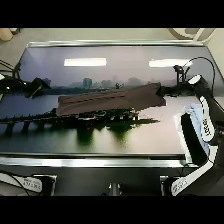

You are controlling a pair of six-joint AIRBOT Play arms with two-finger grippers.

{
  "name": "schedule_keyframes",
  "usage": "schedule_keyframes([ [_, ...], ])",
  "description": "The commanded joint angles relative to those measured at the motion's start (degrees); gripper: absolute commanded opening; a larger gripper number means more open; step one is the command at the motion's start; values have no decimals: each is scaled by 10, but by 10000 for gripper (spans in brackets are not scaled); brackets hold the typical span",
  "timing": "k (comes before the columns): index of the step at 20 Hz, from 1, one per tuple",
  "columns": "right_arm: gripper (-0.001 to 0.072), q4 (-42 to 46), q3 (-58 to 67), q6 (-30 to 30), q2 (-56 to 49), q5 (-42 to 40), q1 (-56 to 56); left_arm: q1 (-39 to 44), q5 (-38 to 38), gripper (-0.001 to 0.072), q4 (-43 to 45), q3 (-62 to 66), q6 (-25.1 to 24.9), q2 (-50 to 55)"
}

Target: Fold the shirts.

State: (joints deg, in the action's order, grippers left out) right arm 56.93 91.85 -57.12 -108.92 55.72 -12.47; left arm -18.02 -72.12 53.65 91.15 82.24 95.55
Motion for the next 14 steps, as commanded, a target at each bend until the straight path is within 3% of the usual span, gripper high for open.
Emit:
schedule_keyframes([
  [1,714,-10,0,-30,-15,22,-1,18,1,563,-4,4,-13,-51],
  [5,700,-45,0,-48,-31,59,2,70,1,563,-23,4,-28,-78],
  [7,591,-42,0,-54,-32,68,14,105,2,562,-25,4,-30,-74],
  [8,416,-42,0,-56,-31,68,21,121,5,561,-25,4,-30,-72],
  [9,103,-45,0,-56,-30,63,26,137,9,561,-25,4,-30,-69],
  [10,25,-54,0,-59,-24,63,28,153,14,522,-25,4,-30,-66],
  [11,24,-64,0,-50,-12,60,28,168,20,348,-25,4,-30,-61],
  [12,23,-72,0,-36,6,56,28,184,31,111,-25,4,-30,-56],
  [13,23,-72,0,-25,31,54,28,203,50,32,-25,3,-30,-48],
  [14,23,-72,0,-17,58,57,28,223,73,31,-25,4,-30,-39],
])
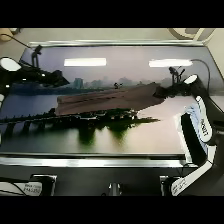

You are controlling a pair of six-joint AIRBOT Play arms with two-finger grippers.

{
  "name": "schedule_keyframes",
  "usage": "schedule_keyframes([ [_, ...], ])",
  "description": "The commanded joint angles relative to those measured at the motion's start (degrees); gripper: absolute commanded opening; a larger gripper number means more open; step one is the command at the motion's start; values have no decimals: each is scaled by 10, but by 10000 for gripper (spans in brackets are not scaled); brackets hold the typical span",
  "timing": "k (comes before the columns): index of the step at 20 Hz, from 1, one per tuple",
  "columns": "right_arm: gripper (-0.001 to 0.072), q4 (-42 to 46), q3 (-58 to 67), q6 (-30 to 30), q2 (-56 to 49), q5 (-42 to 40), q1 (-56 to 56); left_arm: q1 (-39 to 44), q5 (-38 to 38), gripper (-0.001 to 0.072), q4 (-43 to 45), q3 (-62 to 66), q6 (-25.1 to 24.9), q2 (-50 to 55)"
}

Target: Fold the shirts.

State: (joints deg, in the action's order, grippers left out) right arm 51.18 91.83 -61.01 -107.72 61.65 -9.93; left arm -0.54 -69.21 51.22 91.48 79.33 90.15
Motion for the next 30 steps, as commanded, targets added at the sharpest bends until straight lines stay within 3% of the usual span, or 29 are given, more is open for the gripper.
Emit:
schedule_keyframes([
  [1,23,-14,1,23,76,6,3,71,71,31,-2,0,2,27],
  [7,23,5,1,19,203,64,50,193,164,31,-137,0,12,139],
  [13,24,3,1,-5,272,121,86,243,203,30,-270,2,12,222],
  [21,24,5,1,-44,334,136,87,327,222,29,-340,12,5,268],
  [25,23,37,0,-59,327,118,88,268,203,26,-302,17,-29,233],
  [30,23,-1,1,-67,258,30,159,72,155,26,-150,17,-17,65],
])
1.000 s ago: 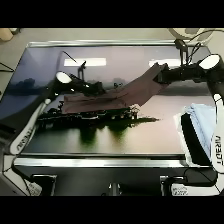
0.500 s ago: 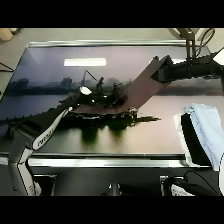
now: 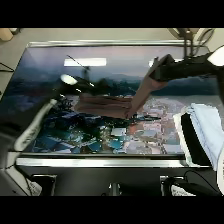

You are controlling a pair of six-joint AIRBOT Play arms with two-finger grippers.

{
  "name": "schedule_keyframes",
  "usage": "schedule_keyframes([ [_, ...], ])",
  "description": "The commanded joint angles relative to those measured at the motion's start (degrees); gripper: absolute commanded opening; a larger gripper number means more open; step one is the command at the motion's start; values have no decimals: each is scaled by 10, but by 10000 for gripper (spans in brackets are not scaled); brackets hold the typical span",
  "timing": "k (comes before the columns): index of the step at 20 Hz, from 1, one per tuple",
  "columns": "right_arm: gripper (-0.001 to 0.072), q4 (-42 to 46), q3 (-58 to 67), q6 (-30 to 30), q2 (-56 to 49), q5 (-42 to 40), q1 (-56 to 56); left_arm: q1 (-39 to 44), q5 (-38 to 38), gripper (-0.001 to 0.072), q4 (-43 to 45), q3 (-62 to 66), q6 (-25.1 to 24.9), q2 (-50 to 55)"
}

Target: Fold the shirts.

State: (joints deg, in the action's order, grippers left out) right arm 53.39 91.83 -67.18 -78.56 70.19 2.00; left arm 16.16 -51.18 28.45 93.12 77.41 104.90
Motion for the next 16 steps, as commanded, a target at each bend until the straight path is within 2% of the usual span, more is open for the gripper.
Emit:
schedule_keyframes([
  [1,23,-36,1,-5,-53,-83,66,-135,-30,27,83,1,2,-119],
  [6,24,-116,1,10,-181,-211,195,-286,-34,28,82,1,-8,-301],
  [10,25,-249,1,49,-273,-264,240,-323,-35,28,83,0,-23,-400],
  [12,34,-308,1,73,-300,-262,246,-320,-35,28,83,0,-27,-423],
  [13,102,-330,1,85,-308,-252,247,-318,-35,28,83,0,-27,-428],
  [14,208,-344,1,99,-310,-245,247,-316,-35,28,83,0,-27,-428],
  [15,364,-348,1,109,-308,-238,246,-312,-35,28,83,-5,-27,-426],
  [16,554,-349,4,121,-306,-225,245,-310,-35,28,83,-12,-27,-425],
])
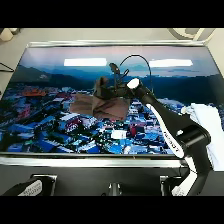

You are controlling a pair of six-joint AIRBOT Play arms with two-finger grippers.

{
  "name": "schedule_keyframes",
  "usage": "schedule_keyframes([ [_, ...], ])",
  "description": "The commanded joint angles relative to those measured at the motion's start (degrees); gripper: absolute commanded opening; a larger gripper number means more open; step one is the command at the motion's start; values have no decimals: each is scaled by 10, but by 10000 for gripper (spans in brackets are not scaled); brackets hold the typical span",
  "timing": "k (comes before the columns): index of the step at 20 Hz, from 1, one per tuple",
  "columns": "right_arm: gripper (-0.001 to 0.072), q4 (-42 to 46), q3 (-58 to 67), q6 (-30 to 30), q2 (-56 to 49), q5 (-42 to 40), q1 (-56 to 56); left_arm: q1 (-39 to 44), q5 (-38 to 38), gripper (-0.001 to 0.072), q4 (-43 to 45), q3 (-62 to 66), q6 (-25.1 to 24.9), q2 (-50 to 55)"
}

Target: Fold the shirts.

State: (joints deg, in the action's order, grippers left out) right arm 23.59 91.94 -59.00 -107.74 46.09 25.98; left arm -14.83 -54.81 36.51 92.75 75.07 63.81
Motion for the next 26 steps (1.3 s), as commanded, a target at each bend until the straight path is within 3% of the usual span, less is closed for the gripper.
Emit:
schedule_keyframes([
  [1,649,-50,4,58,-9,37,-2,3,2,28,2,-20,-3,-13],
  [4,650,37,4,50,20,130,-44,4,1,28,3,-60,-14,-13],
  [9,650,329,3,-71,85,273,-165,4,-23,29,44,-94,-19,-13],
  [11,649,382,-15,-117,85,303,-198,4,-27,28,54,-94,-19,-13],
  [13,649,353,-63,-138,81,269,-200,4,-27,29,54,-94,-25,-13],
  [17,644,186,-127,-143,53,158,-179,6,-28,29,54,-94,-27,-13],
  [21,579,152,-127,-167,21,148,-143,9,-28,28,54,-94,-27,-13],
  [22,519,144,-127,-167,16,139,-135,10,-28,29,54,-94,-27,-13],
  [23,381,139,-127,-166,15,137,-132,11,-28,29,54,-94,-27,-13],
  [24,14,130,-124,-159,17,142,-133,12,-28,29,54,-94,-27,-13],
  [26,22,115,-100,-87,37,158,-147,12,-28,29,54,-94,-27,-13],
])
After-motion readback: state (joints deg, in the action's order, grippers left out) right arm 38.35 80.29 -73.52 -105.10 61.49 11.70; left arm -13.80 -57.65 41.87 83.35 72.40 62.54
